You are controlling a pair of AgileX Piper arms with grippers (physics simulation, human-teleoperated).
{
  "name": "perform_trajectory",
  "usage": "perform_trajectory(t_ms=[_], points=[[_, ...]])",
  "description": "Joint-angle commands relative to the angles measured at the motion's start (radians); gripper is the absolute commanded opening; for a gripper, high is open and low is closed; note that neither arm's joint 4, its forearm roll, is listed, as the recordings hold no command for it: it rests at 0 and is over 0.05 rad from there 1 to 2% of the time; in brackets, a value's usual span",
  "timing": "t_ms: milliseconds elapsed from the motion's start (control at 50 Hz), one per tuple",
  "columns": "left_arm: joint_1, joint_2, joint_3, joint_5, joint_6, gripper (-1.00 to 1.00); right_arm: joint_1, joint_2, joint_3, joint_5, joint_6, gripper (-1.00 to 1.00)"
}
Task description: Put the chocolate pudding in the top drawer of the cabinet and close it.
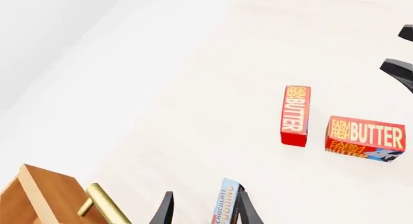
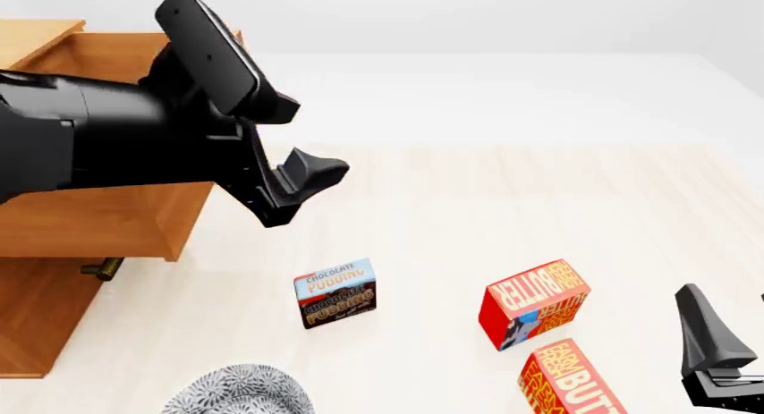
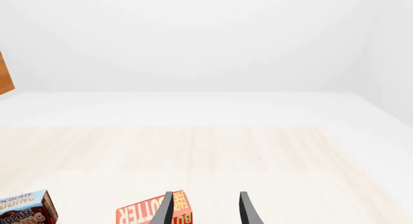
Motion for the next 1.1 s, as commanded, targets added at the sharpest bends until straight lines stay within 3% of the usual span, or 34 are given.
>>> perform_trajectory(t_ms=[20,540,620,1100], points=[[-0.012,0.041,0.062,-0.051,-0.020,1.00,0.000,0.000,0.000,0.000,0.000,1.00],[0.015,0.121,0.171,-0.158,-0.033,1.00,0.000,0.000,0.000,0.000,0.000,1.00],[0.059,0.127,0.189,-0.187,-0.024,1.00,0.000,0.000,0.000,0.000,0.000,1.00],[0.053,0.211,0.249,-0.267,-0.039,1.00,0.000,0.000,0.000,0.000,0.000,1.00]])
